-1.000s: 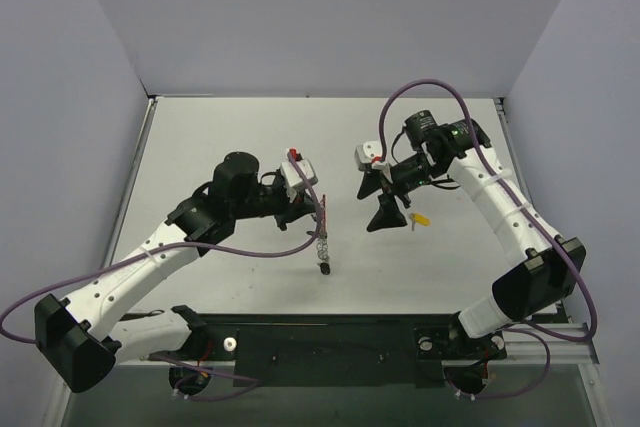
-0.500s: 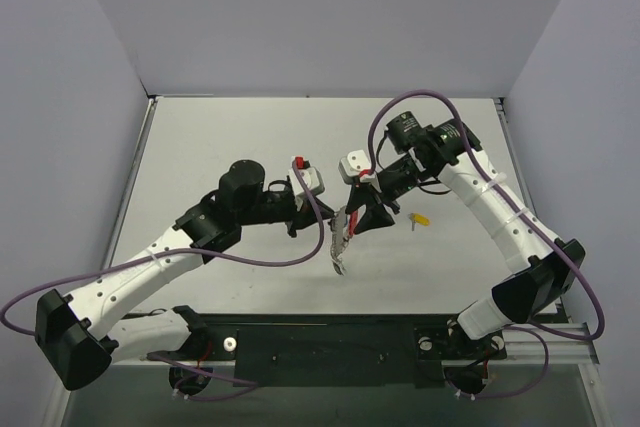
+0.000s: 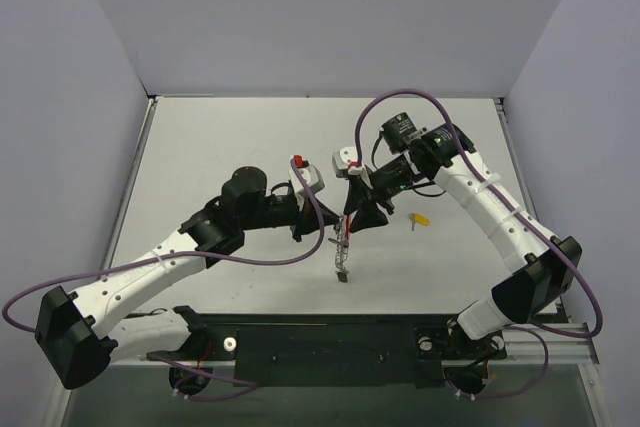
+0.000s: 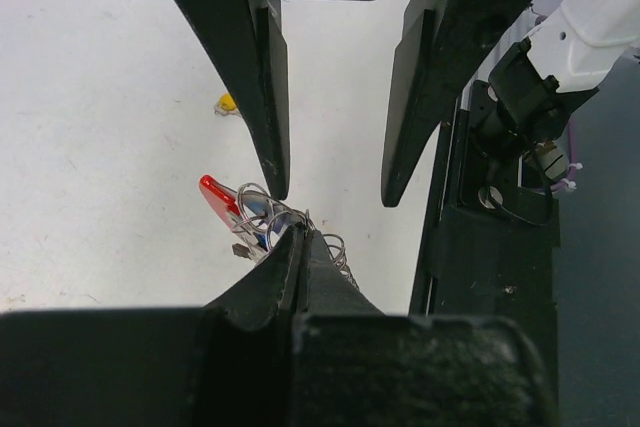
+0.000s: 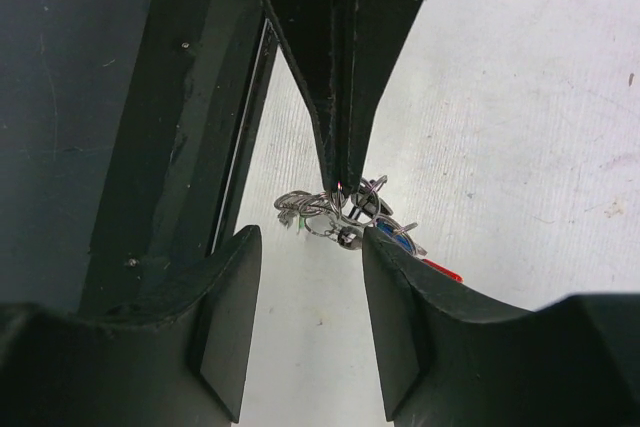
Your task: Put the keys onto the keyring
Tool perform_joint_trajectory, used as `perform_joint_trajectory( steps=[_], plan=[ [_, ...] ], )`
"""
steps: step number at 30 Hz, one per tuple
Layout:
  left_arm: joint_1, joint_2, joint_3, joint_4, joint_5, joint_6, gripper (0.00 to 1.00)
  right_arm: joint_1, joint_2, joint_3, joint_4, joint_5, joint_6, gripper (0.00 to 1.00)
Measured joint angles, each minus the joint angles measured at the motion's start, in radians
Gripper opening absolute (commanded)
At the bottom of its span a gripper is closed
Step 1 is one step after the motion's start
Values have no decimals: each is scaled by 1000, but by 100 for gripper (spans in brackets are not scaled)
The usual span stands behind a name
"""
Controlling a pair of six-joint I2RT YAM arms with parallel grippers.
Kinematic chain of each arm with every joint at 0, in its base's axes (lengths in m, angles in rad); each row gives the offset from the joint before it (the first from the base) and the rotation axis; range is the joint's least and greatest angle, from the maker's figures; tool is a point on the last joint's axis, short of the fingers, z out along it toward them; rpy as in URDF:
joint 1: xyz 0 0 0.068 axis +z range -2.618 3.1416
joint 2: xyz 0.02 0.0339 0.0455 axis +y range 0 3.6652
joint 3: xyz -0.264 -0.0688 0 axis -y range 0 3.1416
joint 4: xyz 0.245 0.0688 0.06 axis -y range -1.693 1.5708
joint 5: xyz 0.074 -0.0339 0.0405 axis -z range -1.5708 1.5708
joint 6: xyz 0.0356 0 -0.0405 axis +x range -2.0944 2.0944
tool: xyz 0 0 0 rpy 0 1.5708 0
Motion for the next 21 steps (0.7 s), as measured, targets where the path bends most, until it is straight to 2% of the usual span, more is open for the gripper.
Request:
perform_joint_trajectory(
  steps=[8,11,15,21],
  plan=[
    [0,0,-7,-9,-4,-32,0,-15,2,-7,40,13,80,45],
    [0,0,-19,-16,-4,-30,0,-43,4,-8,38,13,77,55],
    [0,-1,-23,-61,-6,-8,0,-96,6,-21,2,13,4,61],
    [2,0,-23,-135,-31,22,0,-124,27,-50,-103,13,-150,62]
  ],
)
